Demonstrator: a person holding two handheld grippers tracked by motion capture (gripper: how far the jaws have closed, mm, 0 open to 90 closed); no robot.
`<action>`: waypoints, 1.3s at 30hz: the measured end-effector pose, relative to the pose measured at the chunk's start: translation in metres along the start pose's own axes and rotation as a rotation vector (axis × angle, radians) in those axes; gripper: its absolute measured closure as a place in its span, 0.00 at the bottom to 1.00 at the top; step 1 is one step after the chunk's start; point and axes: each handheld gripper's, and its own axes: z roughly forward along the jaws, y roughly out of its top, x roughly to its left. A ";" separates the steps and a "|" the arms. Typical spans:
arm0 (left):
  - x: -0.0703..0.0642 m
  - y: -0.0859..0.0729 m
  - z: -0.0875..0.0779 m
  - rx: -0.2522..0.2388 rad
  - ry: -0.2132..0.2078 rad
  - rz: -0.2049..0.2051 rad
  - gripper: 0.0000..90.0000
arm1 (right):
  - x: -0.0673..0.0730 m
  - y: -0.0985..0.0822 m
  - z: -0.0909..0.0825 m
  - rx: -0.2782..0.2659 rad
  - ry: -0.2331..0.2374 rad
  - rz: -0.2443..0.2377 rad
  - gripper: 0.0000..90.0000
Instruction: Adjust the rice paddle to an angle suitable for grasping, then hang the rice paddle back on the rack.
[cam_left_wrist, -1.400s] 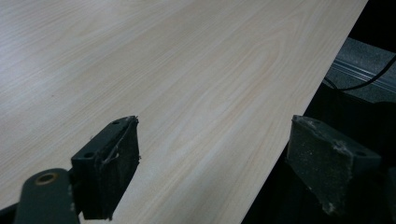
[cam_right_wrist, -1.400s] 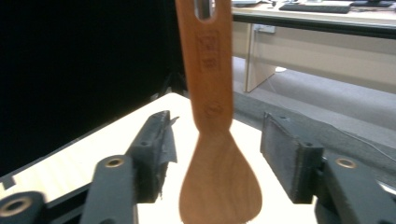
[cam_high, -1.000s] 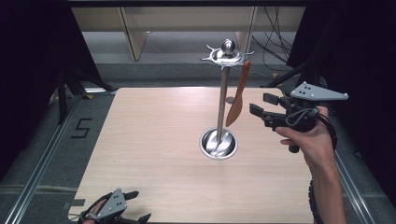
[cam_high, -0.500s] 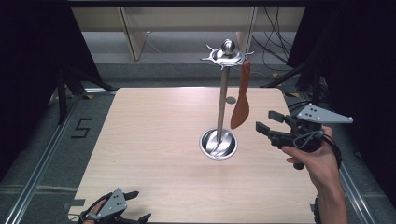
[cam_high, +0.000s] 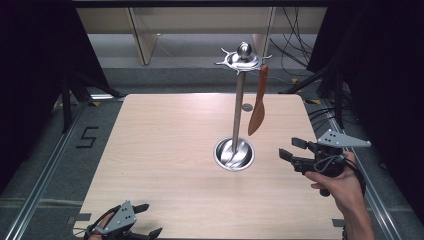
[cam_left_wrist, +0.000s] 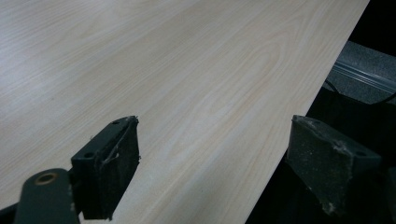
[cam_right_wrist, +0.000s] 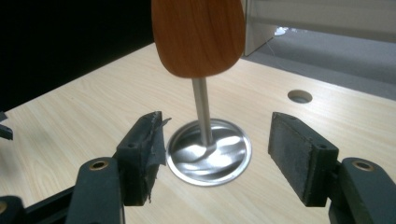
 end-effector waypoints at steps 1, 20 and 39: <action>0.000 0.000 0.000 0.002 -0.001 -0.001 0.18 | -0.002 -0.003 0.001 -0.002 0.000 0.002 0.41; 0.000 0.000 -0.003 -0.006 0.000 -0.010 0.18 | -0.012 -0.041 0.013 0.108 0.004 0.025 0.40; -0.004 0.000 -0.003 -0.018 -0.005 -0.023 0.18 | -0.008 -0.065 0.020 0.187 0.008 0.066 0.40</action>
